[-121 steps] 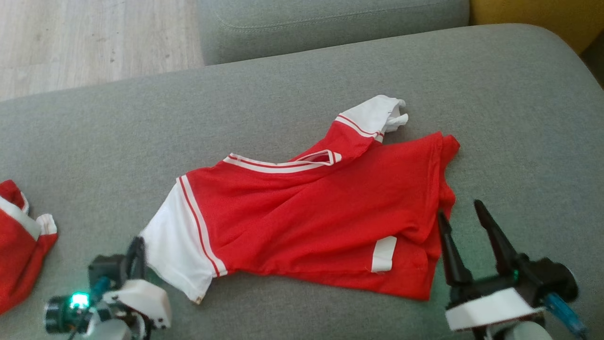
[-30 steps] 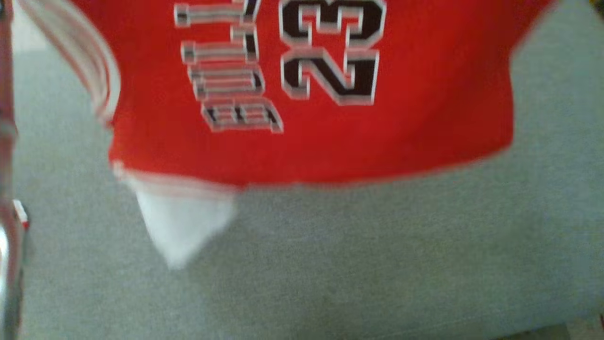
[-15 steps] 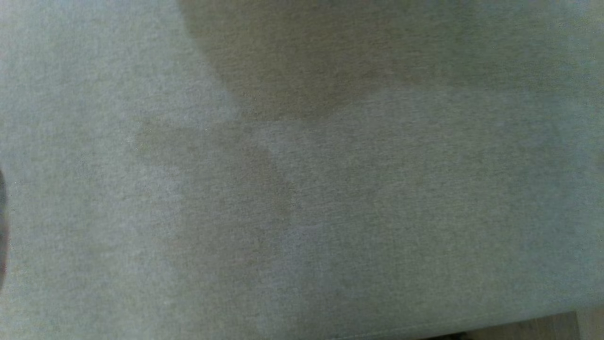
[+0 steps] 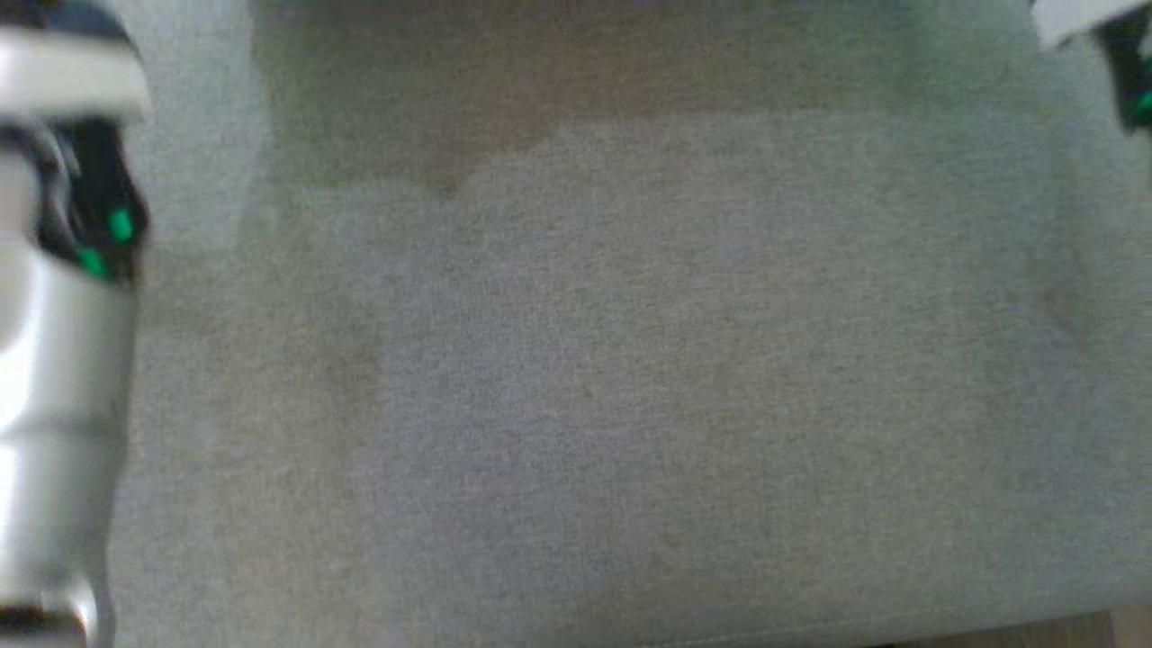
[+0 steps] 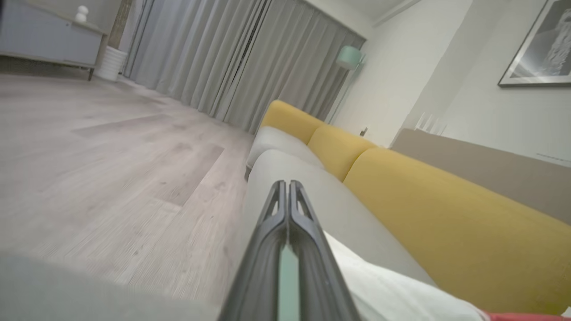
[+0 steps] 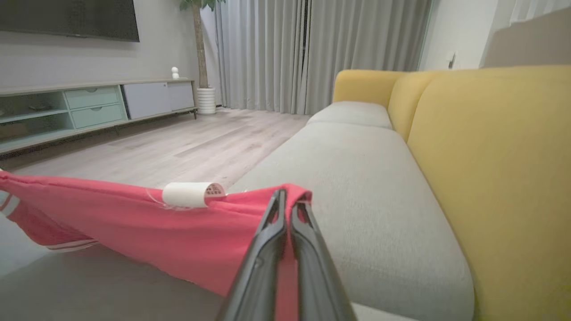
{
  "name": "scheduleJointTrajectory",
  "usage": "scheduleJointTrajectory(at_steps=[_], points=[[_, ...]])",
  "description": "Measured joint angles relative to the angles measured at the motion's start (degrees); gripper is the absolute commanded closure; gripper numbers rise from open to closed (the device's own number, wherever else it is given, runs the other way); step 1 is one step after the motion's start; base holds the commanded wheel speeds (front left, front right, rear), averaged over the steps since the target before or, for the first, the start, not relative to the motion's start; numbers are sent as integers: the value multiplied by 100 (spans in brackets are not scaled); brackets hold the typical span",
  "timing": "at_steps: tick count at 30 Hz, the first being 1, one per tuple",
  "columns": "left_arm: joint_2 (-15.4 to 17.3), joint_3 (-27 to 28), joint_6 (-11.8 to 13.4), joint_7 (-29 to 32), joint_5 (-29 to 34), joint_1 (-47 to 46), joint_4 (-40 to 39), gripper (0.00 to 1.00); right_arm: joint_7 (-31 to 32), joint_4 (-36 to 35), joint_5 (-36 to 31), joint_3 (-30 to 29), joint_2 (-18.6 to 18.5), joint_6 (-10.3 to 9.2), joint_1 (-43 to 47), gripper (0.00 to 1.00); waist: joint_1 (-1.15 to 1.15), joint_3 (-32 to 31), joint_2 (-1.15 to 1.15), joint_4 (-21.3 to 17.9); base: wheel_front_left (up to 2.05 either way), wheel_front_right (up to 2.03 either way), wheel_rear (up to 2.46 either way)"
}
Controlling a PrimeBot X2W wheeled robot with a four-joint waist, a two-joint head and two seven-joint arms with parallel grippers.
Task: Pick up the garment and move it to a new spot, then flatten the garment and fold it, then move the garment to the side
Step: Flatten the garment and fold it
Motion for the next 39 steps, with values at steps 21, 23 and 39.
scheduleJointTrajectory(at_steps=[21, 23, 39], points=[[-134, -74, 1349, 225, -487, 5124, -2362, 100, 7, -1195, 1247, 341, -894, 1, 3728, 100, -1, -1904, 0, -98, 0, 0, 0], [-203, -140, 1459, 225, -488, 5428, -2430, 100, 7, -1313, 1240, 186, -959, 1, 4182, 100, -1, -2067, 1, -82, 0, 0, 0], [-313, -343, 1775, 489, -638, 6257, -2744, 100, 144, -1806, 1088, -973, -872, 1, 6050, 100, 0, -2586, 0, 58, 0, 0, 0]])
